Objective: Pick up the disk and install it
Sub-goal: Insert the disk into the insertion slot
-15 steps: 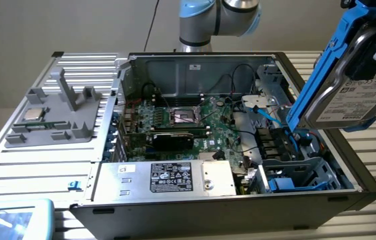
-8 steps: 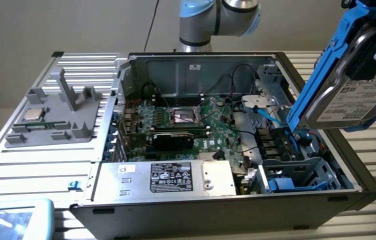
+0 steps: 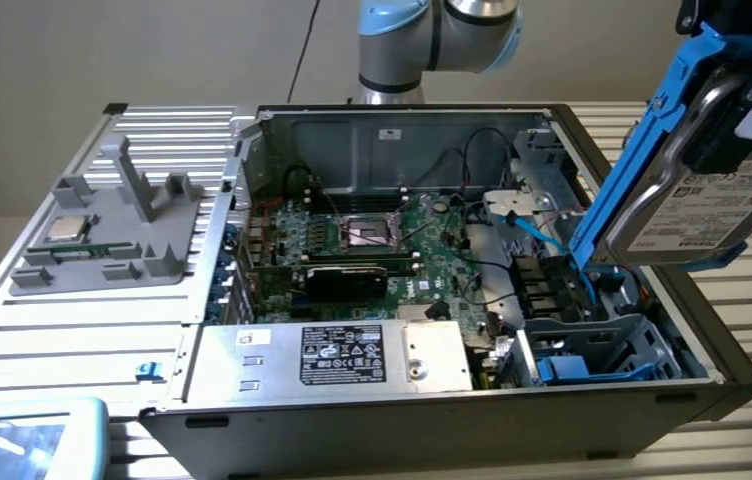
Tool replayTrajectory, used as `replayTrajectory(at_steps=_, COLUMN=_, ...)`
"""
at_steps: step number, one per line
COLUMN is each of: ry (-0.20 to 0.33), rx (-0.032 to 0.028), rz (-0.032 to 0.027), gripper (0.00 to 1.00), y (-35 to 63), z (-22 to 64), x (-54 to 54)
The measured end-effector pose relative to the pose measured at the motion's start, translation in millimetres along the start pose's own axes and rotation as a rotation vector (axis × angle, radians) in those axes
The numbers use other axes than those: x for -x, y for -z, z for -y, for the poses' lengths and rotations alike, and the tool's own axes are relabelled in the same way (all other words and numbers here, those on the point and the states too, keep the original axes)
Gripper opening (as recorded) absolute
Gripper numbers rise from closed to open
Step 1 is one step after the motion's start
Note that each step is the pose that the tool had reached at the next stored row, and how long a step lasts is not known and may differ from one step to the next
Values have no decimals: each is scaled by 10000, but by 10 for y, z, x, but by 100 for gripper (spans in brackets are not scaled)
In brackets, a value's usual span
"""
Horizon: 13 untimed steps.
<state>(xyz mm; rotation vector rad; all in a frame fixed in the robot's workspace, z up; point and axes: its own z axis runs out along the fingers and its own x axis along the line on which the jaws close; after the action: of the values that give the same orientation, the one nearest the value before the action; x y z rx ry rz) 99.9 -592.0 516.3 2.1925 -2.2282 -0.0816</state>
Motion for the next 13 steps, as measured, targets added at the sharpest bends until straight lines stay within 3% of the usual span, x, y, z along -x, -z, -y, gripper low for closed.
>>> replayTrajectory(at_steps=13, ry=-545, rx=-14, rz=30, gripper=37, y=-236, z=11, x=-30)
